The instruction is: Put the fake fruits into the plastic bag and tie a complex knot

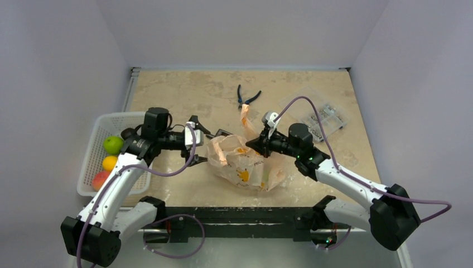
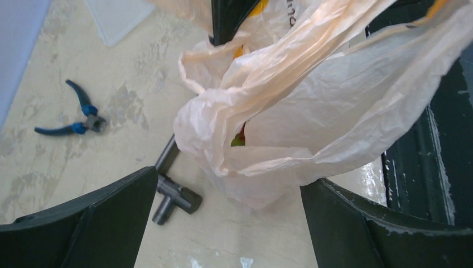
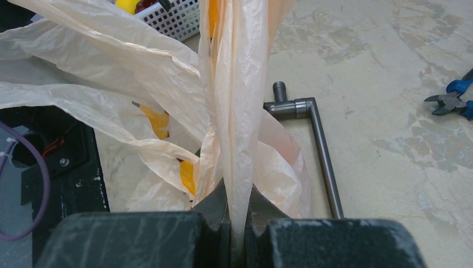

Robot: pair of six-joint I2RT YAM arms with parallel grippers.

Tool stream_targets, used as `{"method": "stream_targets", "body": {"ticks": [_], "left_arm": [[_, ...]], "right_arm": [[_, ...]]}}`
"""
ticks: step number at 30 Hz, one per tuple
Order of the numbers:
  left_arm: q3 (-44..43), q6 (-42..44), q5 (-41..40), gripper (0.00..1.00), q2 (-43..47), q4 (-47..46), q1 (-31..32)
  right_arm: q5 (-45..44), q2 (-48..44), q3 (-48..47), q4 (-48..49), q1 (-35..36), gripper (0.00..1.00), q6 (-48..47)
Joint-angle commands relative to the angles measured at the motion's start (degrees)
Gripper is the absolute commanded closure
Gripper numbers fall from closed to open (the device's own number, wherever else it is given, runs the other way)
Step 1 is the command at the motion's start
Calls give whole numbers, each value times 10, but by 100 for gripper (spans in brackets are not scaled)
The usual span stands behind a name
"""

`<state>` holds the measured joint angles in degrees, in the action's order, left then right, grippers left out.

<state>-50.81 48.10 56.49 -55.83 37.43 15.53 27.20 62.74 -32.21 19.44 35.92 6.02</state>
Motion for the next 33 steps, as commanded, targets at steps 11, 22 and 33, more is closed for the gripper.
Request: {"method": "stream_targets", "body": {"ticks": [11, 22, 33], "left_arm": [[-3, -89, -37, 0, 39, -105, 132], [140, -256, -303, 0, 199, -284, 205], [81, -190, -222, 0, 128, -328, 226]], "right_arm": [[7, 22, -40, -14, -2, 100, -29], [7, 23, -34, -8, -2, 100, -19], [27, 24, -49, -38, -1, 100, -86]]}}
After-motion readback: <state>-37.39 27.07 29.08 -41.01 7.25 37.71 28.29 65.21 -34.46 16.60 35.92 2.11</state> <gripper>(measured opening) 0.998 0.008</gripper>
